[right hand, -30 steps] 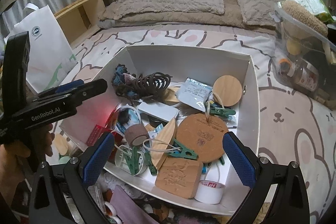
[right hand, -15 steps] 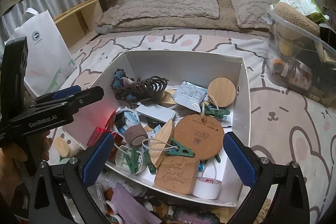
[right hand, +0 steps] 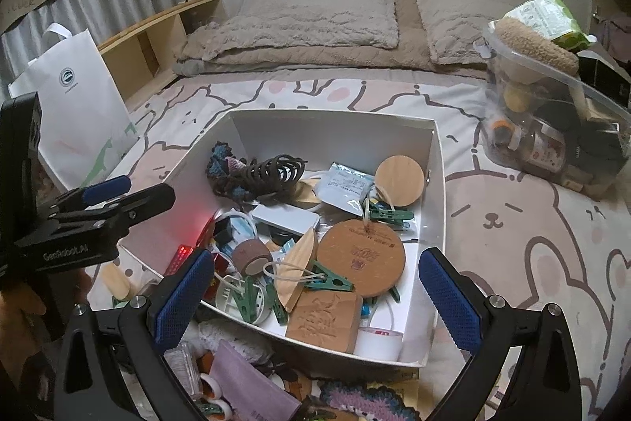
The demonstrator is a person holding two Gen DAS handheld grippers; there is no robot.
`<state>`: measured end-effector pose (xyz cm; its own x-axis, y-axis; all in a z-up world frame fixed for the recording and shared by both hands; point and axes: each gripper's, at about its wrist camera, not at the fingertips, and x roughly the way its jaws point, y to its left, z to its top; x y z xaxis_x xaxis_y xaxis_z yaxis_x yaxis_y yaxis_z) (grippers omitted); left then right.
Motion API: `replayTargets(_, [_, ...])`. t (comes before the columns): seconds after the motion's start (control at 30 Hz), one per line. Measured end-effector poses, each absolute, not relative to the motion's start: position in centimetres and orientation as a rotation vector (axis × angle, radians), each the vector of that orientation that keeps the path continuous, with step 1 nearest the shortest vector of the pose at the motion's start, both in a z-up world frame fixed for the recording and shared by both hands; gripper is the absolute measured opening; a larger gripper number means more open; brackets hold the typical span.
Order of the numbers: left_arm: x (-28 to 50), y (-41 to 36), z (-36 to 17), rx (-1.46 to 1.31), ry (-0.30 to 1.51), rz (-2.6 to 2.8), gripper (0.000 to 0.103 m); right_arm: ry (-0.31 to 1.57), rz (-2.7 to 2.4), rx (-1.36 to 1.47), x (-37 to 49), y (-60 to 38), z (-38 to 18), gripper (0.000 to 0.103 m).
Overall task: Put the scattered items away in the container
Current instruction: 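Withdraw both open tools from the shoebox back toward the pile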
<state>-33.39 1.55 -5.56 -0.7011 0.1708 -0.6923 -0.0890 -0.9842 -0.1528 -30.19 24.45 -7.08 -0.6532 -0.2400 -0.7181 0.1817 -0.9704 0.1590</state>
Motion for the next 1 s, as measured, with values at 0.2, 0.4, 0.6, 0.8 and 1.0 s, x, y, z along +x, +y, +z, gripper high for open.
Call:
replayTargets(0.2, [-32.3,1.8,-5.0,-1.146,-0.112,2.773,0.103,-0.093,-2.683,1.164,-29.5,24.4,-6.5,0.103])
replayTargets(0.4, [-31.2,1.7,-4.3,-1.131,-0.089,2.770,0.103,-0.114,-2.702,1.146,-28.6,24.7,-5.6,0.103])
replayTargets(0.6, [-29.9,1.9,-3.2,-1.103,-0.057,2.772,0.103,-0.127,-2.721,1.139,-27.6,25.0,-5.1,0.103])
replayTargets(0.8, [-28.4,1.9,-2.1,-1.078,-0.060,2.775,0.103,-0.130,-2.737,1.118,-26.3,25.0,-4.1,0.103])
replayTargets(1.0, [-27.2,1.8,-0.9,-1.059,-0.071,2.791,0.103,-0.123,-2.752,1.075,-24.9,25.0,-2.6,0.103])
